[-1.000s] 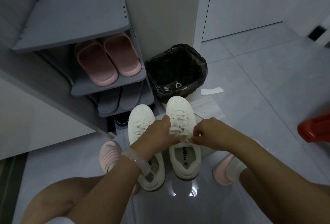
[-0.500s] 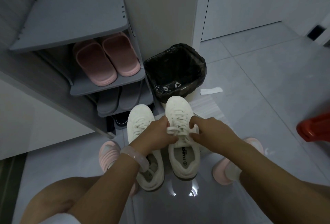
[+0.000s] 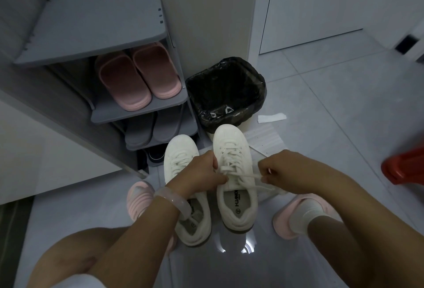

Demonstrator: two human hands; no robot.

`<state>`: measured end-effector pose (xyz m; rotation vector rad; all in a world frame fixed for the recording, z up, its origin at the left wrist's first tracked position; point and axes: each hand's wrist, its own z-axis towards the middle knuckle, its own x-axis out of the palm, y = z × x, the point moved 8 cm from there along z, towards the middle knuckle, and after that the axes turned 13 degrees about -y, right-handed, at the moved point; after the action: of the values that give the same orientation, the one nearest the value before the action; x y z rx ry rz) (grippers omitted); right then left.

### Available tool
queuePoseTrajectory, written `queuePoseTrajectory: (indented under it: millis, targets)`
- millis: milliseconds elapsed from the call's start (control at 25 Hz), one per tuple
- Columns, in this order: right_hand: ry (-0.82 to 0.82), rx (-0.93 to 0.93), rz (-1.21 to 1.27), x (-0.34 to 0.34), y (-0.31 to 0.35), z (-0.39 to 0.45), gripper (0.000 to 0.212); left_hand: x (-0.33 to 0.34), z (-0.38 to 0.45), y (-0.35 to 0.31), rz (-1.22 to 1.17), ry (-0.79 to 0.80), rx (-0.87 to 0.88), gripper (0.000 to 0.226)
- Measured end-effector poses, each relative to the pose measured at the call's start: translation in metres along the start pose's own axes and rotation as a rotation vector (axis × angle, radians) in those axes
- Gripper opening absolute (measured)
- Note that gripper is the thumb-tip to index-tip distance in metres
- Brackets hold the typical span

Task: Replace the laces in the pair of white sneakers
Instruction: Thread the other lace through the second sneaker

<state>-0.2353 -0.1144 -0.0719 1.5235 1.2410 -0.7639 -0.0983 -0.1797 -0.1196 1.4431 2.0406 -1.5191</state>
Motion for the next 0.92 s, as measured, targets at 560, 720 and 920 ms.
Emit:
queuePoseTrajectory:
  millis: [560, 720, 920]
  targets:
    - [0.117, 0.232, 0.033, 0.036, -0.008, 0.003, 0.06, -0.002, -0.005, -0.008, 0.17, -0.015, 0.146, 0.028]
    - [0.099, 0.345, 0.156, 0.063, -0.002, 0.008, 0.026, -0.03, -0.011, -0.013, 0.163, -0.174, 0.206, 0.017]
    - [-0.021, 0.277, 0.221, 0.009, -0.002, 0.003, 0.019, -0.062, -0.021, -0.005, 0.204, -0.318, 0.22, 0.018]
